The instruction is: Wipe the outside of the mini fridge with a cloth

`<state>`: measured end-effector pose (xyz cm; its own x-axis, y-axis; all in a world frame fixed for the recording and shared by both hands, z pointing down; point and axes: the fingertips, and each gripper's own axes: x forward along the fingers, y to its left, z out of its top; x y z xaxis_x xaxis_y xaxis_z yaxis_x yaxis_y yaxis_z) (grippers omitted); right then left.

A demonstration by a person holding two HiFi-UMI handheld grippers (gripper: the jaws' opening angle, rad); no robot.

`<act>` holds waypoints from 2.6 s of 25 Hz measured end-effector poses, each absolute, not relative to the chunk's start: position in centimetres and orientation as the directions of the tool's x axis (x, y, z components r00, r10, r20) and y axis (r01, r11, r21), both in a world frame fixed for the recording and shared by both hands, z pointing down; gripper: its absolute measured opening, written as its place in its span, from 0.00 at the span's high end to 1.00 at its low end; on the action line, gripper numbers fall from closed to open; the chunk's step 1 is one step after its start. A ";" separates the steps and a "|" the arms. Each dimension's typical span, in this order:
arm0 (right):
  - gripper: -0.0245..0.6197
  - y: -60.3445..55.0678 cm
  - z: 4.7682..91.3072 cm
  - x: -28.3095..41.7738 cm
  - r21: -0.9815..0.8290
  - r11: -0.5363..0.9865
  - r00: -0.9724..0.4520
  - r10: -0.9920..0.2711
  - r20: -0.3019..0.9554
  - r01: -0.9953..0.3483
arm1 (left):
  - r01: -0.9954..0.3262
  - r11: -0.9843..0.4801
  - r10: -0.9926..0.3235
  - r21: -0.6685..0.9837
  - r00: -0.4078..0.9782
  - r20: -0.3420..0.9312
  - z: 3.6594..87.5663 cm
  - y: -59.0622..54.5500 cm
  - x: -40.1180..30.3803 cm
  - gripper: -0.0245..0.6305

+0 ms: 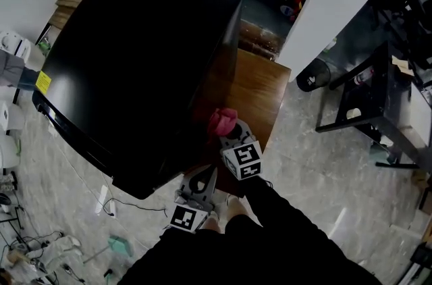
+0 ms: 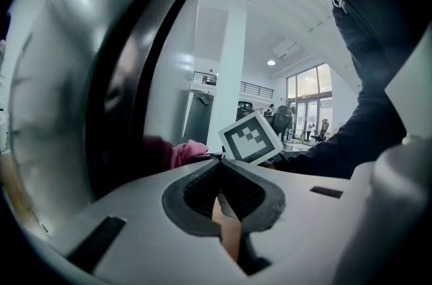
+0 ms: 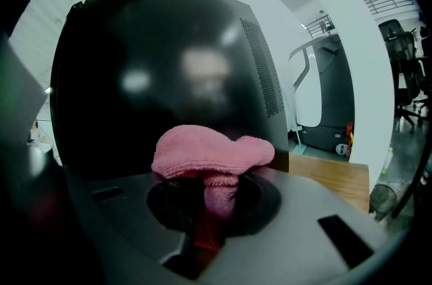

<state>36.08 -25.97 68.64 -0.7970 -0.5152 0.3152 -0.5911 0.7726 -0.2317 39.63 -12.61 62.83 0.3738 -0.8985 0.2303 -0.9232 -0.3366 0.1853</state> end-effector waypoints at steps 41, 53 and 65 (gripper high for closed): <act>0.89 -18.4 51.9 41.3 -0.084 0.907 -0.901 -0.392 0.186 -0.412 | -0.905 -0.351 -0.921 0.241 0.380 0.083 48.0 -6.6 38.5 0.95; 0.89 7.1 43.0 27.1 -0.133 0.985 -0.992 -0.105 0.071 -0.113 | -0.959 -0.244 -0.966 0.147 0.253 0.048 42.8 9.9 23.9 0.95; 0.89 21.8 40.4 13.8 -0.104 0.991 -0.995 0.085 0.049 0.080 | -0.990 -0.073 -0.996 0.120 0.077 0.034 40.1 25.1 11.5 0.95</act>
